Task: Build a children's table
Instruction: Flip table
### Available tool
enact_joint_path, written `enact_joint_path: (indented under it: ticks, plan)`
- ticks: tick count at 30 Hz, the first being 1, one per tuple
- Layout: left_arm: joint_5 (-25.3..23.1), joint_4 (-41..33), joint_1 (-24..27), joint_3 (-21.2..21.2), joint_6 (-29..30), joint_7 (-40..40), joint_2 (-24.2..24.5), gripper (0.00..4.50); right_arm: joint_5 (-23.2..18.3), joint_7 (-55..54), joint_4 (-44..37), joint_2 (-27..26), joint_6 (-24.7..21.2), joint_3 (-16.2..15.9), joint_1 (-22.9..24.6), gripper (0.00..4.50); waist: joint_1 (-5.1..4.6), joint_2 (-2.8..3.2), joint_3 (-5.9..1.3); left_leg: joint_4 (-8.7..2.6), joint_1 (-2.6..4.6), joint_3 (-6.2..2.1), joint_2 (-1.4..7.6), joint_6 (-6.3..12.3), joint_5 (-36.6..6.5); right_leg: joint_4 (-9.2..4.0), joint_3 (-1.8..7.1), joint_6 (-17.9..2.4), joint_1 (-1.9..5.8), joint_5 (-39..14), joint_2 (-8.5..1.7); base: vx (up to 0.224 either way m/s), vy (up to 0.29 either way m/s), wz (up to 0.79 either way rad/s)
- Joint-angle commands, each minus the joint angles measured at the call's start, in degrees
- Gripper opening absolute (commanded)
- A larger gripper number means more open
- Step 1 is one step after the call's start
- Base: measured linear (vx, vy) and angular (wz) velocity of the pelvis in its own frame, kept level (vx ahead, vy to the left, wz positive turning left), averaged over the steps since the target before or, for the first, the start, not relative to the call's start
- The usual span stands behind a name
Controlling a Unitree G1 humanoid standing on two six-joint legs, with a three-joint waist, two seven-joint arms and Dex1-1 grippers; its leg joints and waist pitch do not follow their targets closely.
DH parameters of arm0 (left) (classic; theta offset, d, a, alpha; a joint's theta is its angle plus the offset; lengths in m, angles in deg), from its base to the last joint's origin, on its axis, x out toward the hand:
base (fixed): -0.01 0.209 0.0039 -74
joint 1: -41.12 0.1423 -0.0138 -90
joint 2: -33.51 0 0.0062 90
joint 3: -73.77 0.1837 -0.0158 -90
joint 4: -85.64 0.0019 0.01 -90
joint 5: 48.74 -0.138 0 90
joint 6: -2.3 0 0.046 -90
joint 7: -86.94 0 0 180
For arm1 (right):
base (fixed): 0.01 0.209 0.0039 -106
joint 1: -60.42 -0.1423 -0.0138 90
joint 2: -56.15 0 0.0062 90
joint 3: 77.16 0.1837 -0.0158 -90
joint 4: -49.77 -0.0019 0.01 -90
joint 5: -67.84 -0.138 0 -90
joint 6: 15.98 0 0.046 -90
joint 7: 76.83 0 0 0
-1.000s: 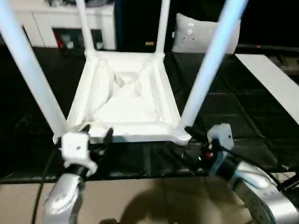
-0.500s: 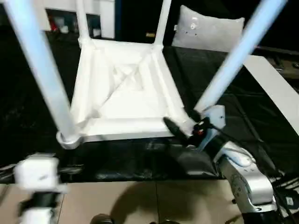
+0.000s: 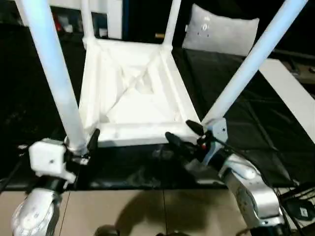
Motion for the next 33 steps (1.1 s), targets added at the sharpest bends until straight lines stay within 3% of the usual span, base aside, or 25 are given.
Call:
enact_joint_path:
  ticks: [1,6,7,8,11,13,14,15,17,18,25,26,29,31,32,33]
  plan:
    - [0.45,2.15,-2.6,-0.3,1.81,-1.4,0.37,4.1,0.37,2.47,1.41,0.81,0.32,-1.5,-1.05,4.5,0.19,1.9,-3.35,-5.22,0.34,-2.2,5.46,0.33,-6.84,-3.84,4.77,-8.7,2.47,-3.08,-7.14,0.0,0.0,0.0]
    - [1.49,3.8,-5.11,-0.04,2.63,-1.65,-0.04,3.7,-0.61,6.03,2.21,1.49,0.48,-2.88,-2.27,4.5,0.47,1.88,-3.66,-5.23,0.33,-2.17,5.75,-0.51,-7.59,-3.78,4.79,-9.46,2.43,-3.28,-7.22,0.0,0.0,0.0]
    - [1.19,4.34,-5.52,0.05,2.78,-2.13,-0.28,3.49,-1.56,8.34,1.98,2.09,-0.02,-3.48,-2.3,4.5,0.52,1.52,-3.73,-5.18,0.26,-2.12,5.7,-0.25,-7.25,-3.79,4.83,-9.53,2.49,-2.88,-7.26,0.0,0.0,0.0]
    - [0.87,4.78,-5.8,0.12,2.84,-2.42,-0.4,3.39,-2.23,9.88,1.81,2.5,-0.4,-3.87,-2.29,4.5,0.68,1.72,-3.77,-5.12,0.36,-2.1,5.67,-0.05,-7.37,-3.8,4.81,-9.53,2.44,-3.12,-7.27,0.0,0.0,0.0]
    - [0.62,5.8,-6.69,0.15,2.74,-3.01,-0.68,3.3,-3.24,13.27,1.74,3.6,-0.89,-4.9,-2.61,4.5,1.09,1.52,-3.81,-5.08,0.31,-2.13,5.73,0.38,-7.69,-3.98,4.82,-9.39,2.47,-3.88,-7.41,0.0,0.0,0.0]
    - [0.53,6.35,-7.34,0.2,2.81,-3.26,-0.53,3.06,-3.67,14.04,2.43,3.55,-0.82,-4.89,-3.22,4.5,1.38,1.59,-3.83,-5.12,0.4,-2.15,5.74,0.23,-8.1,-4.03,4.75,-9.2,2.32,-4.5,-7.31,0.0,0.0,0.0]
    - [0.78,6.62,-7.99,0.22,3.12,-3.59,-0.51,2.95,-4.12,14.62,3.25,3.26,-0.73,-4.69,-3.97,4.5,1.59,2.27,-3.91,-5.22,0.42,-2.28,5.7,-0.29,-9.45,-4.0,4.72,-9.25,2.27,-5.53,-7.35,0.0,0.0,0.0]
    - [1.03,6.58,-8.2,0.19,3.3,-3.71,-0.61,2.95,-4.24,14.8,3.47,3.17,-0.75,-4.61,-4.23,4.5,1.49,1.89,-3.86,-5.25,0.33,-2.23,5.68,-0.35,-9.79,-4.18,4.72,-9.18,2.3,-6.01,-7.3,0.0,0.0,0.0]
    - [1.52,6.18,-8.37,0.64,3.48,-3.07,-0.65,2.86,-4.11,15.03,3.7,3.16,-0.58,-4.67,-4.45,4.5,1.75,2.28,-3.86,-5.27,0.42,-2.22,5.71,-0.92,-10.69,-4.29,4.76,-9.15,2.16,-6.69,-7.35,0.0,0.0,0.0]
    - [1.54,6.17,-8.39,0.68,3.5,-3.02,-0.64,2.6,-4.11,15.07,3.73,3.18,-0.56,-4.68,-4.47,4.5,1.84,2.15,-3.89,-5.33,0.33,-2.29,5.73,-1.08,-10.9,-4.23,4.74,-9.05,2.26,-6.76,-7.32,0.0,0.0,0.0]
    - [2.73,6.68,-10.11,1.84,6.43,-2.78,-1.58,2.16,-5.01,17.51,3.41,4.14,-0.47,-5.08,-3.86,4.5,2.26,2.09,-4.08,-5.1,0.35,-2.12,5.67,-0.42,-8.94,-3.89,4.69,-9.72,2.26,-3.84,-7.22,0.0,0.0,0.0]
    - [3.31,6.75,-10.52,1.85,7.23,-2.93,-1.87,2.11,-4.98,17.46,3.67,4.13,-0.46,-4.98,-3.94,4.5,2.34,1.74,-4.05,-5.08,0.37,-2.03,5.62,-0.33,-9.02,-4.01,4.7,-9.53,2.25,-4.85,-7.21,0.0,0.0,0.0]
    - [3.73,6.78,-10.73,1.81,7.68,-3.03,-2.11,2.05,-4.86,17.32,3.73,4.14,-0.51,-4.97,-3.9,4.5,2.63,1.9,-3.95,-5.14,0.39,-2.02,5.59,-0.64,-10.29,-4.33,4.76,-9.05,2.17,-8.07,-7.34,0.0,0.0,0.0]
    - [6.69,6.5,-11.56,1.24,11.31,-3.63,-3.68,2.05,-4.18,15.77,3.91,4.18,-1.43,-4.28,-3.99,4.5,2.82,1.72,-3.91,-5.17,0.45,-2.0,5.61,-1.23,-11.29,-4.53,4.79,-8.34,2.06,-10.92,-7.36,0.0,0.0,0.0]
    - [10.74,5.78,-12.66,0.29,15.86,-4.47,-5.63,2.04,-3.73,13.47,4.51,3.88,-2.45,-3.19,-4.56,4.5,2.73,1.28,-3.84,-5.16,0.59,-1.95,5.65,-1.47,-11.42,-4.64,4.79,-8.17,1.92,-12.08,-7.36,0.0,0.0,0.0]
    - [10.74,5.78,-12.66,0.29,15.86,-4.47,-5.63,2.04,-3.73,13.47,4.51,3.88,-2.45,-3.19,-4.56,4.5,2.87,1.43,-3.76,-5.08,0.6,-1.91,5.45,-1.46,-11.65,-4.78,4.77,-8.17,1.74,-13.16,-7.26,0.0,0.0,0.0]
